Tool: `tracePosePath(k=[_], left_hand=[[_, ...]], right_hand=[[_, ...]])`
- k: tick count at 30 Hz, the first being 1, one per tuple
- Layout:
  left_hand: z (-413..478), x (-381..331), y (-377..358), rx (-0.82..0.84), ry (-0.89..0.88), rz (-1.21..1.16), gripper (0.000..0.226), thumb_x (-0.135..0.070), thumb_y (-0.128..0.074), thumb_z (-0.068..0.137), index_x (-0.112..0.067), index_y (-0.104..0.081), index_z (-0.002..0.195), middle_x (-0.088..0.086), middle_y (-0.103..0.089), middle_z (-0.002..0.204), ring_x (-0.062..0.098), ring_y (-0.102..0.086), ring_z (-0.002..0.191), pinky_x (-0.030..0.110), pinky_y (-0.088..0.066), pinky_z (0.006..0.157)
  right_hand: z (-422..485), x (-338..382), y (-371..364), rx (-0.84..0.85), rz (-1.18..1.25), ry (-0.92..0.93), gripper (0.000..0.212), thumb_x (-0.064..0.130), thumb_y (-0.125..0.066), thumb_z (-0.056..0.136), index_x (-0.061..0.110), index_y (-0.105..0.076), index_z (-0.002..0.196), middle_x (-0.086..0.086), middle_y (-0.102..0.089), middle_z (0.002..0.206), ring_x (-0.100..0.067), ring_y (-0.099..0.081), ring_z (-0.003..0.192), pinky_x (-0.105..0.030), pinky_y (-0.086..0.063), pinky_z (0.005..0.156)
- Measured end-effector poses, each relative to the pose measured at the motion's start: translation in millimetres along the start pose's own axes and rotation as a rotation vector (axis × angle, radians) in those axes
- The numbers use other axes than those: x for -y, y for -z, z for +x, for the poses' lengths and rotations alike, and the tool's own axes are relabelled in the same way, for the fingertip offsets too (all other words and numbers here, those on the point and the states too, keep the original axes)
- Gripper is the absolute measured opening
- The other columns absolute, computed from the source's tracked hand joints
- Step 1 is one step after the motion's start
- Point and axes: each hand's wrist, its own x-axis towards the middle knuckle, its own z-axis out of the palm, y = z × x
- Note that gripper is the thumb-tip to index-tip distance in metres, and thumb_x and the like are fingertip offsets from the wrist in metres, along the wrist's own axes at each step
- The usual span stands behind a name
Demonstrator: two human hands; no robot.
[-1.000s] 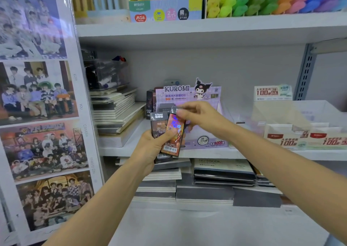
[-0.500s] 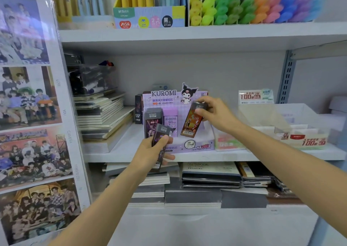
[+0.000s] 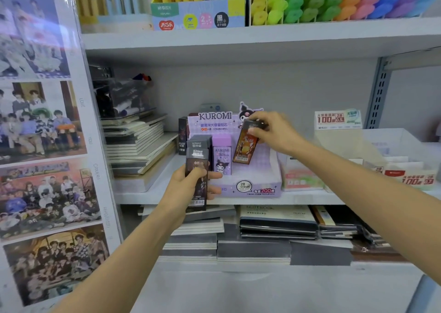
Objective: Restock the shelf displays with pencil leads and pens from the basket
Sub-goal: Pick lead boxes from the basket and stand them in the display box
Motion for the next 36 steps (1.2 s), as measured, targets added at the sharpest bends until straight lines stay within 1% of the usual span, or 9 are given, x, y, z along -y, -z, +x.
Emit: tracePosePath(k=[7, 12, 17, 21, 23, 27, 30, 33, 36], left_hand=[[1.9, 5.9, -4.6, 0.065, 0.005, -0.068, 0.016, -0.01, -0.054, 0.097, -0.006, -0.062, 0.111, 0.006, -0.075, 0.095, 0.023, -0.073, 0.075, 0.027, -0.058, 0.061], [1.8, 10.9, -3.2, 0.042, 0.032, -0.066, 0.015, -0.011, -0.057, 0.096, -0.006, -0.063, 0.109, 0.007, -0.075, 0.096, 0.024, -0.073, 0.078, 0.028, -0.058, 0.062], [1.1, 11.1, -4.0, 0.033, 0.037, -0.077, 0.015, -0.011, -0.059, 0.094, -0.004, -0.065, 0.106, 0.01, -0.074, 0.094, 0.025, -0.073, 0.078, 0.028, -0.058, 0.063], [-0.4, 8.9, -5.1, 0.041, 0.036, -0.085, 0.015, -0.01, -0.061, 0.093, -0.002, -0.065, 0.105, 0.013, -0.074, 0.093, 0.026, -0.073, 0.079, 0.028, -0.059, 0.064], [-1.9, 7.6, -6.4, 0.047, 0.026, -0.081, 0.015, -0.01, -0.061, 0.092, -0.003, -0.065, 0.106, 0.013, -0.075, 0.094, 0.026, -0.074, 0.08, 0.027, -0.058, 0.065], [-3.6, 2.6, -12.6, 0.054, -0.006, -0.102, 0.022, -0.009, -0.065, 0.09, -0.007, -0.063, 0.111, 0.014, -0.075, 0.098, 0.028, -0.074, 0.083, 0.028, -0.058, 0.067], [-3.1, -1.5, -24.5, 0.03, -0.042, -0.107, 0.026, -0.007, -0.067, 0.088, -0.001, -0.058, 0.112, 0.015, -0.075, 0.097, 0.029, -0.073, 0.08, 0.033, -0.06, 0.07], [-5.7, -4.9, -36.9, 0.03, -0.086, -0.076, 0.023, -0.005, -0.068, 0.087, -0.001, -0.057, 0.106, 0.014, -0.075, 0.091, 0.026, -0.073, 0.075, 0.03, -0.058, 0.066], [-9.6, -8.8, -43.0, 0.026, -0.167, 0.011, 0.014, -0.005, -0.069, 0.086, -0.006, -0.06, 0.098, 0.011, -0.076, 0.088, 0.021, -0.072, 0.077, 0.026, -0.055, 0.068]], right_hand=[[3.3, -3.7, -10.5, 0.106, -0.166, 0.053, 0.029, 0.018, -0.064, 0.092, 0.013, -0.065, 0.121, -0.01, -0.068, 0.112, -0.024, -0.061, 0.1, -0.025, -0.042, 0.08], [5.4, -1.7, -16.7, 0.133, -0.229, 0.092, 0.028, 0.021, -0.065, 0.091, 0.015, -0.065, 0.119, -0.007, -0.07, 0.11, -0.015, -0.055, 0.089, -0.024, -0.038, 0.078], [-1.8, -3.6, -25.2, -0.011, -0.137, 0.089, 0.025, 0.007, -0.066, 0.088, 0.013, -0.056, 0.11, 0.001, -0.055, 0.097, -0.005, -0.049, 0.071, -0.028, -0.042, 0.073], [-4.4, -6.2, -29.0, -0.05, -0.219, 0.078, 0.015, 0.007, -0.063, 0.089, 0.013, -0.063, 0.103, 0.002, -0.047, 0.1, -0.019, -0.054, 0.092, -0.034, -0.047, 0.084], [-5.4, -3.9, -26.1, -0.067, -0.23, 0.063, 0.013, 0.013, -0.064, 0.09, 0.014, -0.066, 0.104, 0.002, -0.046, 0.103, -0.018, -0.052, 0.097, -0.031, -0.044, 0.083], [-19.5, 12.6, -16.7, -0.101, 0.111, 0.088, 0.011, 0.02, -0.063, 0.092, 0.018, -0.066, 0.102, 0.002, -0.061, 0.102, -0.012, -0.059, 0.089, -0.025, -0.046, 0.077], [-36.6, 28.9, -14.5, 0.163, 0.46, 0.02, 0.014, 0.027, -0.063, 0.093, 0.023, -0.067, 0.106, 0.005, -0.071, 0.101, -0.01, -0.067, 0.091, -0.022, -0.054, 0.079], [-49.3, 33.9, -15.7, 0.316, 0.488, 0.036, 0.014, 0.024, -0.062, 0.094, 0.015, -0.07, 0.101, 0.005, -0.07, 0.089, -0.006, -0.065, 0.079, -0.021, -0.052, 0.074], [-52.4, 31.2, -7.8, 0.343, 0.517, 0.043, 0.019, 0.017, -0.058, 0.096, 0.001, -0.066, 0.103, -0.006, -0.065, 0.087, -0.011, -0.06, 0.077, -0.027, -0.05, 0.073]])
